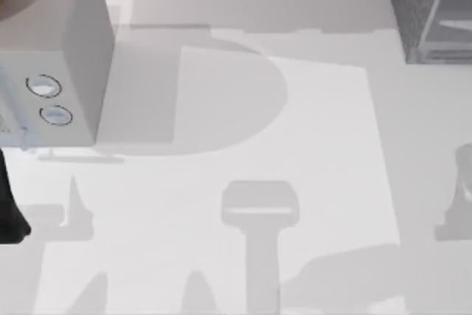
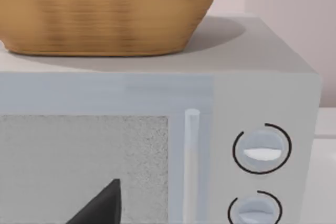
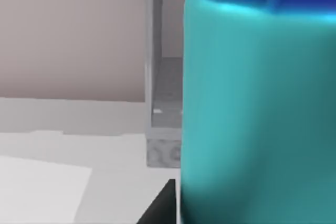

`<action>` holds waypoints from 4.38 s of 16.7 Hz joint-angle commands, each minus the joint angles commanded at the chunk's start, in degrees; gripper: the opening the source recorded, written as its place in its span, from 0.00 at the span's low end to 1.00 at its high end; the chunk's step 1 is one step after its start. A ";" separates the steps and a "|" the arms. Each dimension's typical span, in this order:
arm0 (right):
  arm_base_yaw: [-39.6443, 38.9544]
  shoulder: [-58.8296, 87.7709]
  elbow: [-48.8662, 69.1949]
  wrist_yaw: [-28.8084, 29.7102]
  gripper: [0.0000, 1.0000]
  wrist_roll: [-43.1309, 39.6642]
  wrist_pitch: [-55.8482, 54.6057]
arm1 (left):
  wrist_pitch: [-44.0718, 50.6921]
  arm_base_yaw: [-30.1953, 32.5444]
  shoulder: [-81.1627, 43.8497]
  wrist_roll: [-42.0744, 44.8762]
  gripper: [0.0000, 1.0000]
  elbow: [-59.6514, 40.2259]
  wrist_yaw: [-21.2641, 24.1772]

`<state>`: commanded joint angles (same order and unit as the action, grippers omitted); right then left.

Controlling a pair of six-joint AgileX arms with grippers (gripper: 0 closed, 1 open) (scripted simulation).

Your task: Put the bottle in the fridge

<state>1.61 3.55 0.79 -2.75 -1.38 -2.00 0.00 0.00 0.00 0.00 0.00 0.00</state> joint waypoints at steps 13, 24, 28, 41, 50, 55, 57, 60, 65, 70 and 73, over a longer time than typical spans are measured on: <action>-0.60 1.87 1.84 1.92 0.01 2.10 -1.07 | 0.00 0.00 0.00 0.00 1.00 0.00 0.00; 3.95 37.21 18.28 -2.20 0.01 1.81 -19.89 | 0.00 0.00 0.00 0.00 1.00 0.00 0.00; 5.34 49.53 24.32 -3.95 0.01 2.07 -26.79 | 0.00 0.00 0.00 0.00 1.00 0.00 0.00; 10.58 90.91 42.15 -8.92 0.01 2.02 -47.42 | 0.00 0.00 0.00 0.00 1.00 0.00 0.00; 13.99 116.32 54.65 -11.96 0.01 2.28 -61.74 | 0.00 0.00 0.00 0.00 1.00 0.00 0.00; 14.42 117.37 55.55 -11.89 0.01 2.21 -62.69 | 0.00 0.00 0.00 0.00 1.00 0.00 0.00; 14.13 117.32 55.28 -11.88 0.01 2.30 -62.56 | 0.00 0.00 0.00 0.00 1.00 0.00 0.00; 14.26 118.19 56.74 -11.48 0.01 2.37 -61.87 | 0.00 0.00 0.00 0.00 1.00 0.00 0.00; 13.39 121.71 63.21 -11.14 0.01 2.29 -59.05 | 0.00 0.00 0.00 0.00 1.00 0.00 0.00; 12.71 124.97 69.30 -10.59 0.01 2.25 -56.07 | 0.00 0.00 0.00 0.00 1.00 0.00 0.00; 12.55 126.95 73.00 -10.00 0.01 2.13 -54.26 | 0.00 0.00 0.00 0.00 1.00 0.00 0.00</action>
<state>14.17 130.49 73.79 -12.74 0.75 -56.25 0.00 0.00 0.00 0.00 0.00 0.00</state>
